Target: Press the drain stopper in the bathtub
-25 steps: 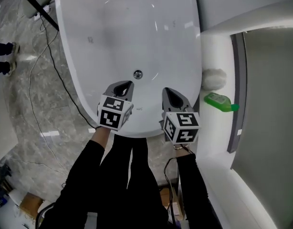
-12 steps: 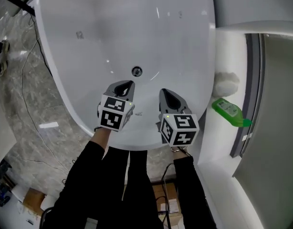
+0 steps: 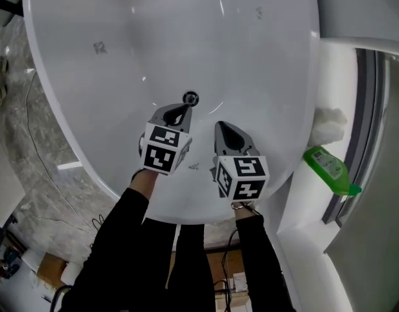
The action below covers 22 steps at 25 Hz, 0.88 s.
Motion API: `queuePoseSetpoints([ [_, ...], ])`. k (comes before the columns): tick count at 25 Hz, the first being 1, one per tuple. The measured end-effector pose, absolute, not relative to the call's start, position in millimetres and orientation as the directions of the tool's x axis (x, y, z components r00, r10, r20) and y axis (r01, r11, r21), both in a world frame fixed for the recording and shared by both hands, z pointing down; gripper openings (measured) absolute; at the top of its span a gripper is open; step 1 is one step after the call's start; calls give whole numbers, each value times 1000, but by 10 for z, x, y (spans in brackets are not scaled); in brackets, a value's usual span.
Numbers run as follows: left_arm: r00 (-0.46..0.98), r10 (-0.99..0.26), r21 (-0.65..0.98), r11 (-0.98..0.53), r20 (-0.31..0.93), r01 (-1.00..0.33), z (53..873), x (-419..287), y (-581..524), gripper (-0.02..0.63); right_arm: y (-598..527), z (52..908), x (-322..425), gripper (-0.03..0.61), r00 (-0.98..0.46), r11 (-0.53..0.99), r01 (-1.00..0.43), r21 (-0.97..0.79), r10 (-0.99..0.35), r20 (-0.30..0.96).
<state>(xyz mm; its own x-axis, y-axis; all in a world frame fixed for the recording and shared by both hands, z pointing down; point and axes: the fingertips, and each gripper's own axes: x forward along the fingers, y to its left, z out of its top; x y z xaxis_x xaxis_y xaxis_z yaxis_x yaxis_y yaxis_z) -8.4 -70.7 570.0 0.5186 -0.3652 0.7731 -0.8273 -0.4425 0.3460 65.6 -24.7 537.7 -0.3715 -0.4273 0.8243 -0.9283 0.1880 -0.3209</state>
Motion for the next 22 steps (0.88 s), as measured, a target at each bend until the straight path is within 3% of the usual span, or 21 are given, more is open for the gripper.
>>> queuePoseSetpoints([
  [22, 465, -274, 352, -376, 842, -857, 7058, -115, -699, 5, -415, 6644, 528, 2, -380, 189, -923, -336, -303, 874],
])
